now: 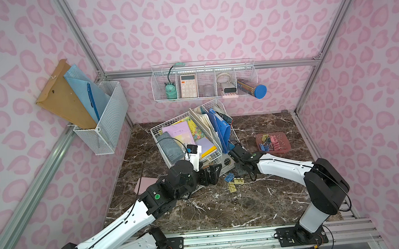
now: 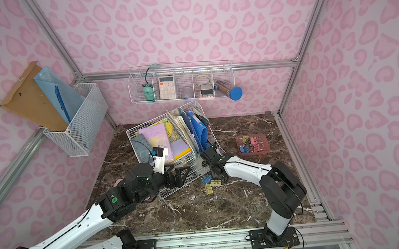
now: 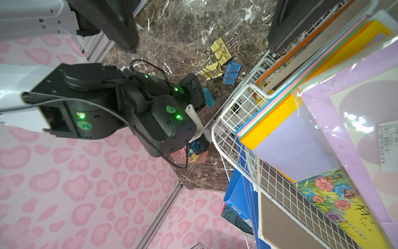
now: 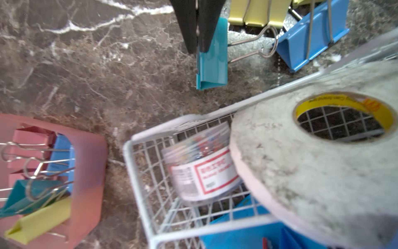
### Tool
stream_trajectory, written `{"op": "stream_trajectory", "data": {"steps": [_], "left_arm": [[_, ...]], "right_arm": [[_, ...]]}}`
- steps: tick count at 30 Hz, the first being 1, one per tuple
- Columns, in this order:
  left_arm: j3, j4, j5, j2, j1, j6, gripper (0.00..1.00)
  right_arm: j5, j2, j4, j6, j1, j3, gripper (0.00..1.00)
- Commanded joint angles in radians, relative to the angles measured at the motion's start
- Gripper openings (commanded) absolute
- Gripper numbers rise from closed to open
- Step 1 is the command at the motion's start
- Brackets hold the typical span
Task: Put the binder clips in the storage box
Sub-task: Pick up the binder clip at the center of the board, then place the binder clip in the storage box.
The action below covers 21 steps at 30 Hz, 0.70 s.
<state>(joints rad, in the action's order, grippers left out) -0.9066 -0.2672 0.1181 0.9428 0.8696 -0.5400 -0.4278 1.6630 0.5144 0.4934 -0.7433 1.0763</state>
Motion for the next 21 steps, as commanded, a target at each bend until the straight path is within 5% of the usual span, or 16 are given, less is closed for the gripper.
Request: {"op": "stream_trajectory", "data": {"steps": [1,6,12,16,21], "left_arm": [[-0.01,0.006,-0.011,0.004,-0.001,0.012,0.99],[-0.011,0.008,-0.011,0.005,0.0,0.012,0.99],[-0.012,0.029,-0.021,0.026,-0.001,0.014,0.99],[-0.033,0.014,-0.032,0.043,0.0,0.018,0.99],[-0.031,0.004,-0.024,0.038,0.0,0.022,0.99]], "right_arm": [[-0.027,-0.058,0.022,0.023,0.032,-0.015,0.0],[0.124,-0.237,-0.053,0.008,0.167,-0.06,0.0],[0.443,-0.418,-0.249,0.043,0.554,-0.162,0.0],[0.609,-0.386,-0.324,0.055,0.774,-0.147,0.0],[0.812,-0.227,-0.383,0.028,0.91,-0.085,0.0]]}}
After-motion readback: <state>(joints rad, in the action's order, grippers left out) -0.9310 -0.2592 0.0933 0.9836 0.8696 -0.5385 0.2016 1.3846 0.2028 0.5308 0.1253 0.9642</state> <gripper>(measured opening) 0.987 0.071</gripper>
